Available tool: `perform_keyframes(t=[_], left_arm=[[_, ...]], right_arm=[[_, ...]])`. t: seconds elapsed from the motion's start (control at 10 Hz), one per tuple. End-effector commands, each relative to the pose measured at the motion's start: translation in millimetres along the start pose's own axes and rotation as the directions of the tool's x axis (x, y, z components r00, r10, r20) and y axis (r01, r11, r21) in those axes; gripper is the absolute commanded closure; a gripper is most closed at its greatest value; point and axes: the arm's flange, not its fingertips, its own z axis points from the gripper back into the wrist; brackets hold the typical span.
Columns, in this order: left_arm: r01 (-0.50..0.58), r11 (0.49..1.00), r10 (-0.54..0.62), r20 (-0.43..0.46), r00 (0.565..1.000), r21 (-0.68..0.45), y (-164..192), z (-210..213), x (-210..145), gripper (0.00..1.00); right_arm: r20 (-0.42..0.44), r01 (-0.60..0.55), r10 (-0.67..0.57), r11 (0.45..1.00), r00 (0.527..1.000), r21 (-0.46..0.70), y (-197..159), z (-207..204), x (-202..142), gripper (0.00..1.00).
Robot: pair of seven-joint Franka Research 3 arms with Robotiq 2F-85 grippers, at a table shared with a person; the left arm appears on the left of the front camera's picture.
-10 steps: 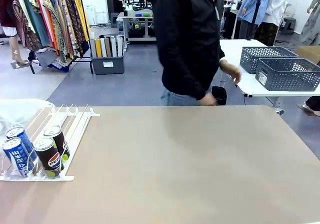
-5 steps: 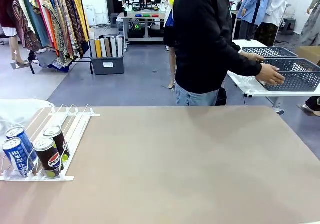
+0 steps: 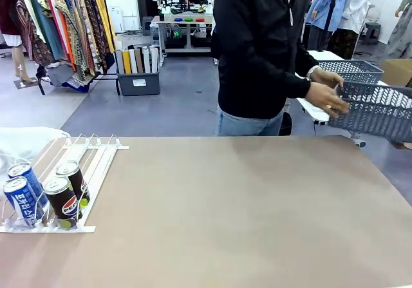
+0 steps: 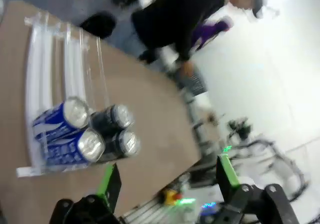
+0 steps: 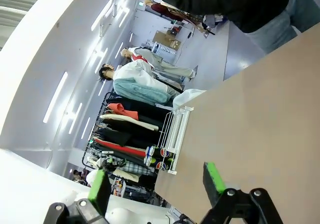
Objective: Retrieve and store the cans from the dispenser.
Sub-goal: Pick up one can from the Automatic Can Dispenser and place it in the middle of the table.
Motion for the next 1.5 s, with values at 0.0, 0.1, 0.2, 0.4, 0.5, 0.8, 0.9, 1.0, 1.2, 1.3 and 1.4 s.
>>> perform_keyframes(t=[0.0, 0.1, 0.2, 0.4, 0.5, 0.8, 0.9, 1.0, 1.2, 1.3, 1.4], left_arm=[[0.204, 0.939, -0.121, -0.289, 0.95, 0.277, -51.6, -33.0, -13.0, 0.0], [0.288, 0.875, -0.125, -0.394, 0.911, 0.389, -70.7, -55.4, -16.6, 0.0], [0.364, 0.816, -0.121, -0.483, 0.867, 0.449, -85.6, -76.1, -19.6, 0.0], [0.433, 0.729, -0.044, -0.596, 0.802, 0.53, -89.2, -123.5, -21.6, 0.0], [0.457, 0.671, -0.006, -0.612, 0.791, 0.584, -85.4, -141.5, -25.2, 0.0], [0.451, 0.673, -0.008, -0.604, 0.797, 0.587, -100.8, -152.0, -12.4, 0.0], [0.451, 0.673, -0.008, -0.604, 0.797, 0.587, -100.8, -152.0, -12.4, 0.0], [0.449, 0.635, 0.016, -0.592, 0.806, 0.628, -98.6, -165.9, -10.7, 0.0], [0.392, 0.603, 0.067, -0.534, 0.843, 0.695, -76.2, -169.6, -0.2, 0.0], [0.368, 0.613, 0.086, -0.523, 0.848, 0.699, -64.7, -171.6, 4.9, 0.0], [0.329, 0.602, 0.121, -0.49, 0.863, 0.728, -50.2, -175.5, 12.4, 0.0]], right_arm=[[0.015, -0.002, 0.002, 1.0, 1.0, 0.015, 3.8, -0.1, 2.7, 0.0], [0.015, -0.002, 0.002, 1.0, 1.0, 0.015, 3.8, -0.1, 2.7, 0.0], [0.015, -0.002, 0.002, 1.0, 1.0, 0.015, 3.8, -0.1, 2.7, 0.0], [0.015, -0.002, 0.002, 1.0, 1.0, 0.015, 3.8, -0.1, 2.7, 0.0], [0.015, -0.002, 0.002, 1.0, 1.0, 0.015, 3.8, -0.1, 2.7, 0.0], [0.015, -0.002, 0.002, 1.0, 1.0, 0.015, 3.8, -0.1, 2.7, 0.0], [0.015, -0.002, 0.002, 1.0, 1.0, 0.015, 3.8, -0.1, 2.7, 0.0], [0.015, -0.002, 0.002, 1.0, 1.0, 0.015, 3.8, -0.1, 2.7, 0.0], [0.015, -0.002, 0.002, 1.0, 1.0, 0.015, 3.8, -0.1, 2.7, 0.0], [0.015, -0.002, 0.002, 1.0, 1.0, 0.015, 3.8, -0.1, 2.7, 0.0], [0.015, -0.002, 0.002, 1.0, 1.0, 0.015, 3.8, -0.1, 2.7, 0.0]])
